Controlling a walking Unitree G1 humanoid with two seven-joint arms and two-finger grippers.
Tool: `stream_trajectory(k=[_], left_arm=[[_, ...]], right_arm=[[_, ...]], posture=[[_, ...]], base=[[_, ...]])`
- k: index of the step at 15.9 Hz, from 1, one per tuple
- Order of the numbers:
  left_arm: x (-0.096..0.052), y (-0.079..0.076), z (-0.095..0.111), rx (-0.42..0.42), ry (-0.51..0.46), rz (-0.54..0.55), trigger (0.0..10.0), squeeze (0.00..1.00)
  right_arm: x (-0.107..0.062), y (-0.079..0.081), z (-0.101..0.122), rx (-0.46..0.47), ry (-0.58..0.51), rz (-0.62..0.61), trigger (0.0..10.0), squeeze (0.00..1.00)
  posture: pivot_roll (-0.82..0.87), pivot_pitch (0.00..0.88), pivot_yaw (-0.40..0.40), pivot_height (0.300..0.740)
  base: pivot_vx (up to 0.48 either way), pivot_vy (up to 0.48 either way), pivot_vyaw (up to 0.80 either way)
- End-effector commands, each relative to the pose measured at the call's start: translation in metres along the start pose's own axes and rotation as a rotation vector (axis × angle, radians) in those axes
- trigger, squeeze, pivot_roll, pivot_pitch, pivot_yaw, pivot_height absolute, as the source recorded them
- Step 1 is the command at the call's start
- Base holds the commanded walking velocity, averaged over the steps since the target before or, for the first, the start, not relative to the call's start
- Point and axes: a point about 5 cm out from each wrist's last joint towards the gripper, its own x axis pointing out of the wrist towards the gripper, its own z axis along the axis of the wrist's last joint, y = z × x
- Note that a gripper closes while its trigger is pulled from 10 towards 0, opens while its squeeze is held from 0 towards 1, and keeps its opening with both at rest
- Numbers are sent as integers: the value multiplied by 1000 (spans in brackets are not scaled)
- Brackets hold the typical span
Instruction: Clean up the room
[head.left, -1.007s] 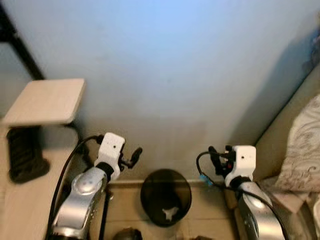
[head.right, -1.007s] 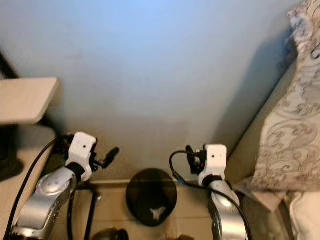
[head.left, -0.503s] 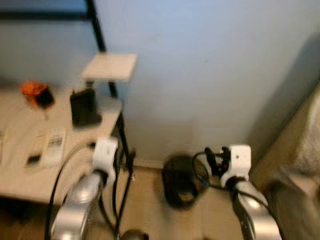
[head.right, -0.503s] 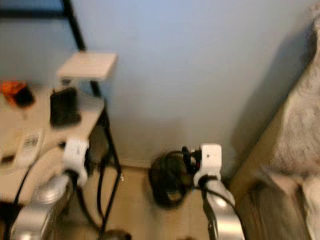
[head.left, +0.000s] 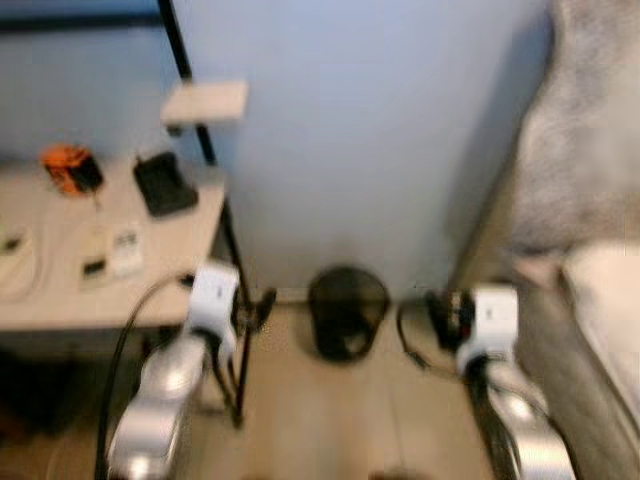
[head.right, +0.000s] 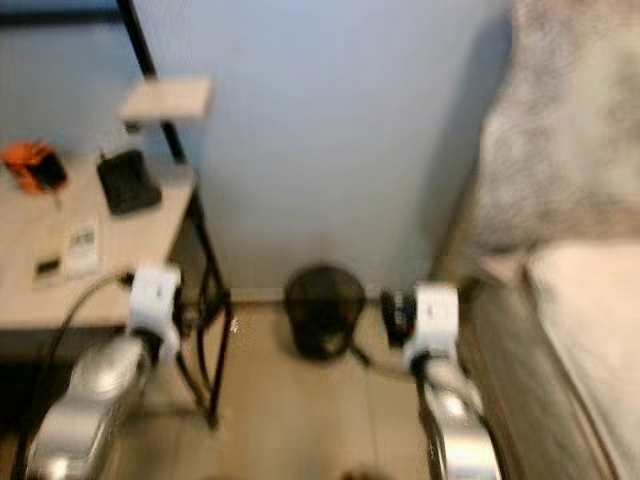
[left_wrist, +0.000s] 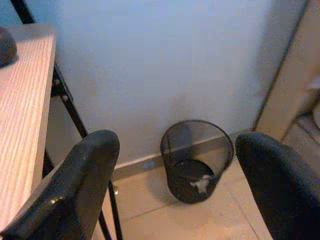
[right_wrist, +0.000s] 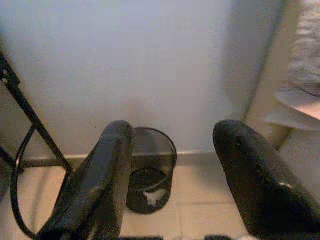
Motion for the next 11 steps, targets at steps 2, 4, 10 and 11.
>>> stream_trajectory(k=[2, 4, 10, 11], left_arm=[[1, 0, 0, -1, -3, 1, 10000, 0], [1, 0, -1, 4, 1, -2, 10000, 0], [0, -3, -1, 15, -15, -12, 10000, 0], [-1, -3, -1, 16, -20, -12, 10000, 0]], right_arm=[[0, 1, 5, -5, -22, 6, 10000, 0], [-1, 4, 5, -5, -24, 16, 10000, 0], [0, 4, -1, 31, 14, 25, 10000, 0], [0, 3, -1, 43, 20, 20, 10000, 0]], posture=[[-66, 0, 57, 740], [-68, 0, 61, 740], [-56, 0, 46, 740], [-56, 0, 42, 740]], base=[[-315, 0, 0], [-319, 0, 0], [-261, 0, -131], [0, 0, -788]])
